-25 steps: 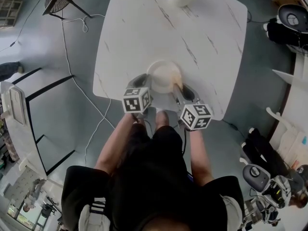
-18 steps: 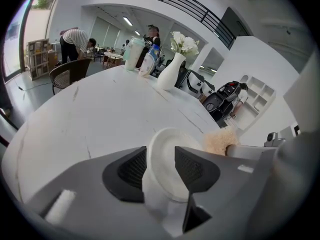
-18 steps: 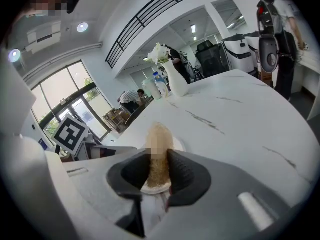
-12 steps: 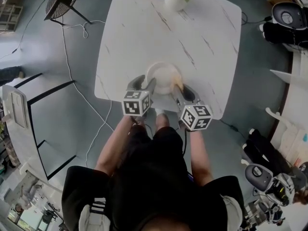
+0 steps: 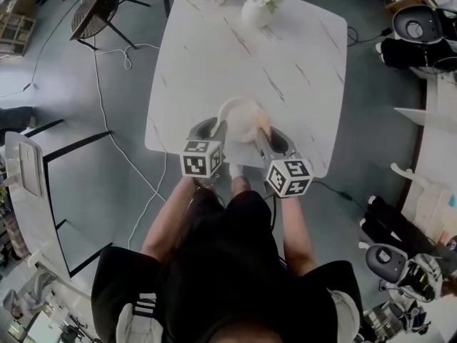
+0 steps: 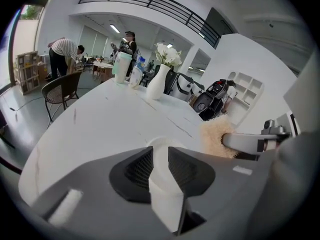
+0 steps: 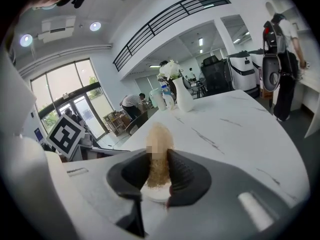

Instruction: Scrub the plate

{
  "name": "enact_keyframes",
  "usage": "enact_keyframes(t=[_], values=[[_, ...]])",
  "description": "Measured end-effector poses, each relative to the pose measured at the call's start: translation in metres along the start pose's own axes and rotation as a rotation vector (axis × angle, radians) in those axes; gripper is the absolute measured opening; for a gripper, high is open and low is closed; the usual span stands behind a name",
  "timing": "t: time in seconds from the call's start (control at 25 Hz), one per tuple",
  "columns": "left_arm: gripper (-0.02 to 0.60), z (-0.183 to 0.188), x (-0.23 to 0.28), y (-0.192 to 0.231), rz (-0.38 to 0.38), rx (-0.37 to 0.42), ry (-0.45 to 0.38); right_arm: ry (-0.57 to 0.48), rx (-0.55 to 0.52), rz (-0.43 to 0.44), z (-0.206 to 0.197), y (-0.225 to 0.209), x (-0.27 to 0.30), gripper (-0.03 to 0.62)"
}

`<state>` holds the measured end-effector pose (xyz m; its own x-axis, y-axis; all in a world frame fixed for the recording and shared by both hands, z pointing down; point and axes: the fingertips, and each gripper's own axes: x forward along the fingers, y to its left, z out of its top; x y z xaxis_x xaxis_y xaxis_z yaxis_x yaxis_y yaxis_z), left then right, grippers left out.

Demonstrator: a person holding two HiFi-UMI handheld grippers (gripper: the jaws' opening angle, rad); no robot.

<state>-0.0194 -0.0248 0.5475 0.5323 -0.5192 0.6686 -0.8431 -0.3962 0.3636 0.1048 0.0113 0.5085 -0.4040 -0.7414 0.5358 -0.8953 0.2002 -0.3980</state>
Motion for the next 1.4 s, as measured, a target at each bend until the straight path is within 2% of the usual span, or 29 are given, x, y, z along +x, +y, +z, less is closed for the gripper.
enact_keyframes(t=[0.08, 0.2, 0.48, 0.8, 1.2, 1.4], values=[[0.075, 0.008, -0.009, -0.001, 0.003, 0.017, -0.021, -0.019, -0.030, -0.012, 0.008, 0.006, -0.005, 0.092], [0.067, 0.016, -0.022, -0.003, 0.000, 0.036, -0.040, -0.041, -0.070, -0.033, 0.018, 0.016, -0.015, 0.092], [0.006, 0.033, -0.051, -0.005, 0.002, 0.095, -0.073, -0.106, -0.154, -0.080, 0.042, 0.040, -0.032, 0.092], [0.006, 0.061, -0.096, -0.015, -0.019, 0.199, -0.145, -0.209, -0.225, -0.132, 0.075, 0.072, -0.062, 0.092], [0.006, 0.096, -0.156, -0.043, -0.092, 0.329, -0.276, -0.346, -0.302, -0.204, 0.100, 0.114, -0.111, 0.092], [0.006, 0.104, -0.180, -0.055, -0.126, 0.368, -0.324, -0.412, -0.318, -0.223, 0.108, 0.128, -0.137, 0.092]])
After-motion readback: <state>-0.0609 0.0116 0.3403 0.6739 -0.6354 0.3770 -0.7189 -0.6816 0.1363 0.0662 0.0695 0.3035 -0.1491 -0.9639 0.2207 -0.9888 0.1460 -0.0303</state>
